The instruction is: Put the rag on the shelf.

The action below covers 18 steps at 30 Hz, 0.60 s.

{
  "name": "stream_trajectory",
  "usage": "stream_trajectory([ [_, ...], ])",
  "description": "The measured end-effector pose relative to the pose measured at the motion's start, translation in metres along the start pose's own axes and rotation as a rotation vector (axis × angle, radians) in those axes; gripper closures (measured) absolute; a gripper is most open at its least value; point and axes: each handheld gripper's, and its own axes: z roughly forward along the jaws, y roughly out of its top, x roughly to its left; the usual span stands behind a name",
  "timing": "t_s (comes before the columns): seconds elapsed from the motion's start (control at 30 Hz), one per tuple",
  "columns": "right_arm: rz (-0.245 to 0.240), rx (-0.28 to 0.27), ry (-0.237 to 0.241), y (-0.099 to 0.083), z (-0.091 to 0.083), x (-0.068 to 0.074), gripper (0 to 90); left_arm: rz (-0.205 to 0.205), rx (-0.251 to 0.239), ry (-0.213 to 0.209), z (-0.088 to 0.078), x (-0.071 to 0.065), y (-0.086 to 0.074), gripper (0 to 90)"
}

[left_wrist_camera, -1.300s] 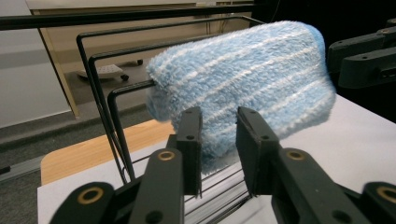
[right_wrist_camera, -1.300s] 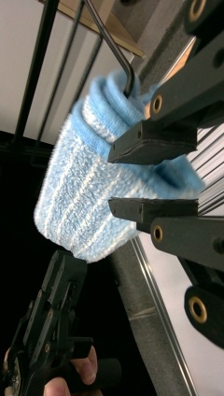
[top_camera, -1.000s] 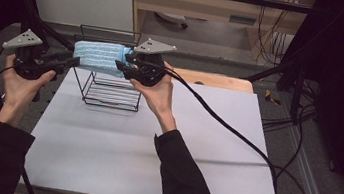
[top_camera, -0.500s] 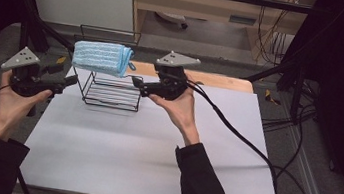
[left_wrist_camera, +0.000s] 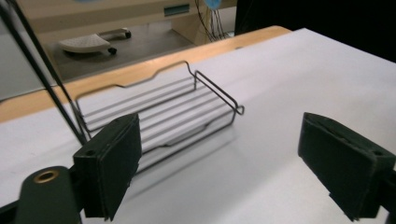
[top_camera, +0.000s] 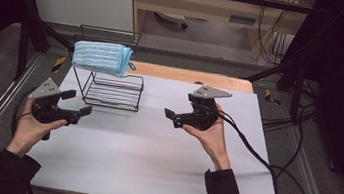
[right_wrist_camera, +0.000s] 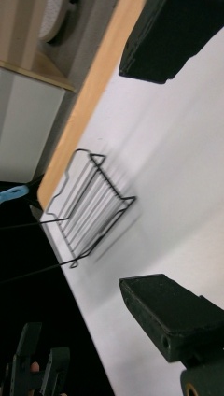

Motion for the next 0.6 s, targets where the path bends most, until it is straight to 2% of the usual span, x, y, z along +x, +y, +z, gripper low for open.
stream_trajectory([
  [0.1, 0.029, 0.014, -0.008, -0.020, -0.009, -0.008, 0.6, -0.001, 0.022, -0.022, 0.009, -0.007, -0.013, 11.8],
  [0.23, 0.032, 0.039, -0.015, -0.047, -0.021, -0.016, 0.6, -0.010, 0.045, -0.032, 0.018, -0.014, -0.029, 11.4],
  [0.37, 0.072, 0.052, -0.018, -0.073, -0.033, -0.025, 0.6, -0.018, 0.069, -0.045, 0.026, -0.020, -0.045, 11.4],
  [0.6, 0.103, 0.079, -0.031, -0.113, -0.052, -0.039, 0.6, -0.008, 0.115, -0.058, 0.032, -0.023, -0.066, 11.5],
])
